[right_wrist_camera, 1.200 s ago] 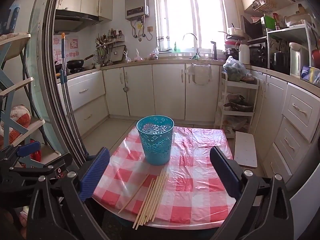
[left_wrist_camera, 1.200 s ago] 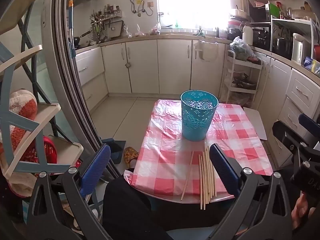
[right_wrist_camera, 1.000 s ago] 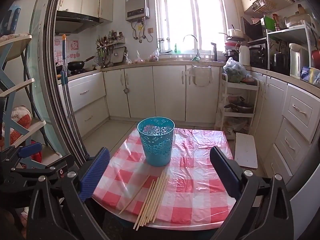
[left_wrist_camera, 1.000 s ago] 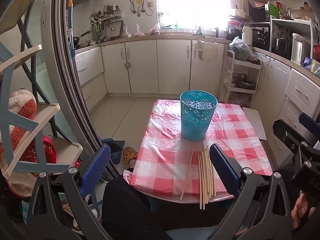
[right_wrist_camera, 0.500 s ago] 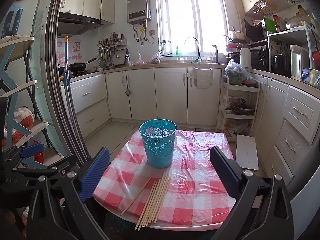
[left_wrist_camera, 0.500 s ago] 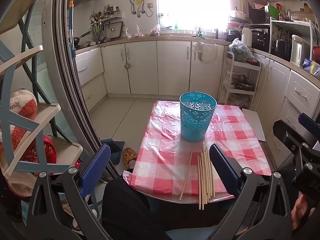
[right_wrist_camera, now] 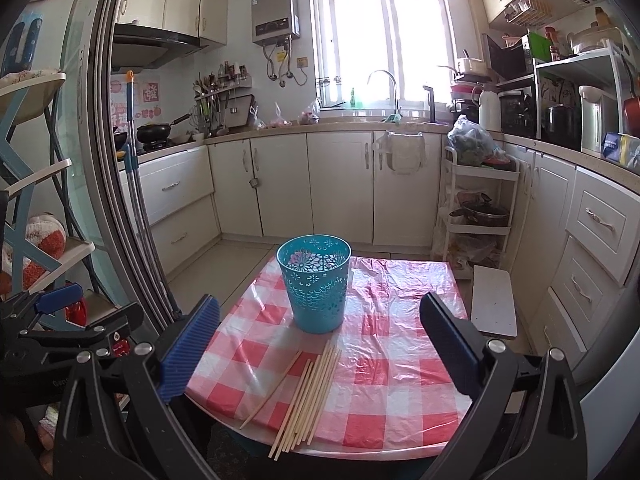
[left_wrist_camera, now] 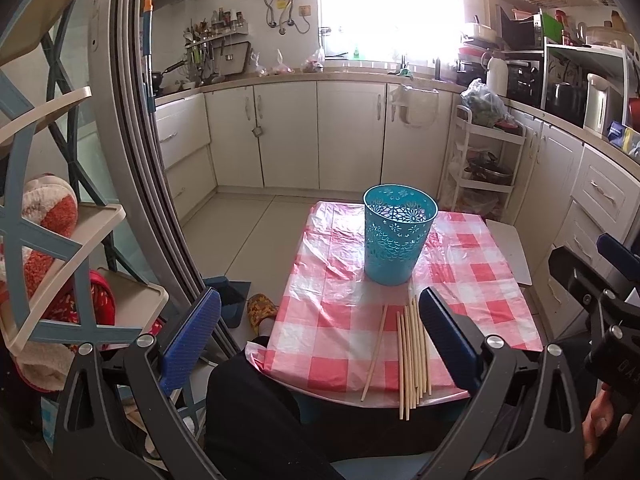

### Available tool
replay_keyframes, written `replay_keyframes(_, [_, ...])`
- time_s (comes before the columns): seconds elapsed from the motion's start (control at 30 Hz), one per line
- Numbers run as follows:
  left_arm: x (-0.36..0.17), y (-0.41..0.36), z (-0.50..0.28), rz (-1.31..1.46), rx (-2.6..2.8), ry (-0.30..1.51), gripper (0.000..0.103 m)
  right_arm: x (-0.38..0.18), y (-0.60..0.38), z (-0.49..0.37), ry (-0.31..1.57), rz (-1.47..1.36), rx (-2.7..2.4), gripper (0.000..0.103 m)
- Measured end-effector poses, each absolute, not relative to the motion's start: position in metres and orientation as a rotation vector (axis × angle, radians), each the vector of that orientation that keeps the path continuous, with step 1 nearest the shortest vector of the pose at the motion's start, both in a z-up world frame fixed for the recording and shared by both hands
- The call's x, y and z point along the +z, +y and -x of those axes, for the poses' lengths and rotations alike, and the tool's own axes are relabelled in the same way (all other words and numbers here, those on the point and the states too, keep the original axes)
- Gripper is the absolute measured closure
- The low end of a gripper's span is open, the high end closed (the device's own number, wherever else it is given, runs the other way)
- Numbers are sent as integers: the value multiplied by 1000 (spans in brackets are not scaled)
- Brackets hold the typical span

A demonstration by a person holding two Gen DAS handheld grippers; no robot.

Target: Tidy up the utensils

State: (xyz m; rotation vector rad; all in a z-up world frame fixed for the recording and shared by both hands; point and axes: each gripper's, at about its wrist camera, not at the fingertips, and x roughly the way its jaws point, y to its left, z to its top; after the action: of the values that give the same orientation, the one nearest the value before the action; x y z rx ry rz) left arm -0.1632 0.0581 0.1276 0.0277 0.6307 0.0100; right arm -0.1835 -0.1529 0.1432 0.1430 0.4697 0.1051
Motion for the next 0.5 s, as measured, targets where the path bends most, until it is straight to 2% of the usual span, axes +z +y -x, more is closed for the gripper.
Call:
replay_keyframes(0.13, [116,61,152,-25,11,651,8,125,-153,169,506,-101,84,7])
replay_keyframes(0.27, [84,65,126,-28,-17,727,8,77,-169,139,641,-130,65,7])
replay_keyframes(0.3, [75,65,118,-29,-21,747,8,62,-173,130,682,-135,61,10])
replay_keyframes(0.33, [66,66,111,-31,-19,768,8,47,-176,121,734,-143,64,16])
replay_keyframes(0.37, [57,66,104,-33,-18,789,8,33,-177,113,790,-153,74,29])
replay_keyframes(0.4, [47,65,96,-33,-21,810,8,18,-178,103,841,-165,87,38])
replay_keyframes(0.5, [20,58,74,-45,-40,862,8,-20,-174,75,918,-188,135,59])
